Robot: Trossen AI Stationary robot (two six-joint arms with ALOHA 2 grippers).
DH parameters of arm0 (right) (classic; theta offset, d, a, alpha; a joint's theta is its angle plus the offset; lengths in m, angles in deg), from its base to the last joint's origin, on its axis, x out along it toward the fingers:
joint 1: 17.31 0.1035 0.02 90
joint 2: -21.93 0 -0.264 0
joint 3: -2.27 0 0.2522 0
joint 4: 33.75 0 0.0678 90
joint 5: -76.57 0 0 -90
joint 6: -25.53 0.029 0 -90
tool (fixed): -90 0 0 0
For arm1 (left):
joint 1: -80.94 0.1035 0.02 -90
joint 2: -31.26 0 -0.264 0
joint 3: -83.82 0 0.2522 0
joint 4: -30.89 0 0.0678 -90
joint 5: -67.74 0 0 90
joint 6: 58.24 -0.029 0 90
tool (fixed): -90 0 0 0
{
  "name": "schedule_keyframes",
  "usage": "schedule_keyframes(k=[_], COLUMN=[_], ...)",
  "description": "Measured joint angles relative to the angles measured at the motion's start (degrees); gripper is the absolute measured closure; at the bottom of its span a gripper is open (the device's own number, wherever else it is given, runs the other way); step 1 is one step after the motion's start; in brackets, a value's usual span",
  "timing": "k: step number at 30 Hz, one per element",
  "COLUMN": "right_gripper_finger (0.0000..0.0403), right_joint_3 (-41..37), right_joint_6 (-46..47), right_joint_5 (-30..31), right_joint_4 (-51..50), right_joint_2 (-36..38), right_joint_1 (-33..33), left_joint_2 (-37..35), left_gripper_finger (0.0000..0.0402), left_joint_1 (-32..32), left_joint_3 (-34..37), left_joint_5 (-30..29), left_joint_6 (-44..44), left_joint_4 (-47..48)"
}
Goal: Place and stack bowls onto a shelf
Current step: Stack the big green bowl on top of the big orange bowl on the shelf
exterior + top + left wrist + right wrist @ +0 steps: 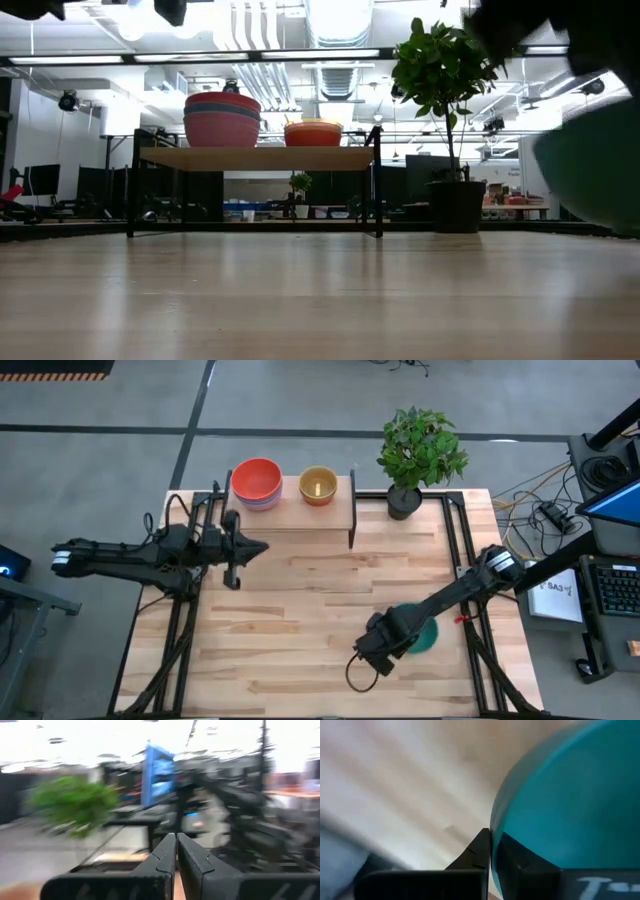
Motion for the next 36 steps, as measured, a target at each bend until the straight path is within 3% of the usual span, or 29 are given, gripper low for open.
schedule_keyframes(k=[5, 11, 26, 36], right_gripper_finger=[0.0394, 0.0394, 0.0394, 0.0394], right_joint_3=[3.9, 8.9, 22.8, 25.6], right_joint_6=[-11.2, -21.7, -40.9, -45.0], right_joint_5=[3.0, 4.9, 4.9, 4.8], right_joint_4=[9.4, 16.2, 17.8, 19.7], right_joint_2=[2.7, 3.4, 3.3, 3.4], right_joint_1=[0.2, 0.8, 3.3, 3.3], left_joint_2=[5.1, 12.7, 33.8, 46.4], left_gripper_finger=[0.0402, 0.0392, 0.0238, 0.0231], left_joint_1=[-0.4, -2.1, -10.7, -12.0], left_joint_3=[0.0, -0.1, -15.1, -26.4], left_joint_5=[12.5, 15.4, 20.4, 37.4], left_joint_6=[-0.1, -4.4, -18.6, -22.5], left_joint_4=[-9.4, -16.8, -8.2, -3.8])
